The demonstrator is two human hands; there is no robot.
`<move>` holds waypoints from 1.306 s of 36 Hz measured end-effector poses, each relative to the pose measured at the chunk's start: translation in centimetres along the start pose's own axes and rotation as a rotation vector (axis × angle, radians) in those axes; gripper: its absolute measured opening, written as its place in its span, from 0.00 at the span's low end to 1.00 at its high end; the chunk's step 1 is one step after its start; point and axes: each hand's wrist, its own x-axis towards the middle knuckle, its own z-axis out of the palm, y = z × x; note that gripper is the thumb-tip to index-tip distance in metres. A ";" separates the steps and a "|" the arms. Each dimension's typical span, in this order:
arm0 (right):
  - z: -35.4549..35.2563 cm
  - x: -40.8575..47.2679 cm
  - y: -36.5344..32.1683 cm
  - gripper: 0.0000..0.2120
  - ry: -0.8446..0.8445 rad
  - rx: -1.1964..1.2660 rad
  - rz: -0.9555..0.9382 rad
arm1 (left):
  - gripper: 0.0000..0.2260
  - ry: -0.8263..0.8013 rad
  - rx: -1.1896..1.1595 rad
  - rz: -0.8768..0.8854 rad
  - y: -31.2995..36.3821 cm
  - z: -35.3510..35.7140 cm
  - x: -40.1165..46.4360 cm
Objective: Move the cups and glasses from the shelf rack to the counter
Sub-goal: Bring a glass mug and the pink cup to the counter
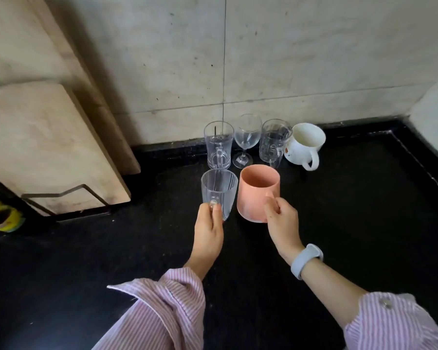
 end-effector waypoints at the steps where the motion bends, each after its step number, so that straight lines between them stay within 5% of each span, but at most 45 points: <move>1: 0.2 0.3 0.0 0.17 -0.002 0.006 0.000 | 0.10 0.002 -0.001 0.002 -0.2 0.1 0.2; 23: 1.7 4.7 2.5 0.18 -0.108 0.017 0.038 | 0.09 -0.090 -0.034 -0.025 -2.2 2.8 3.0; 40: -0.3 4.5 0.1 0.17 -0.129 -0.267 0.006 | 0.11 -0.034 0.396 -0.060 -0.5 1.3 2.6; 47: -1.2 4.1 -7.0 0.15 -0.134 -0.502 -0.455 | 0.18 0.061 0.758 0.074 4.1 -5.5 3.1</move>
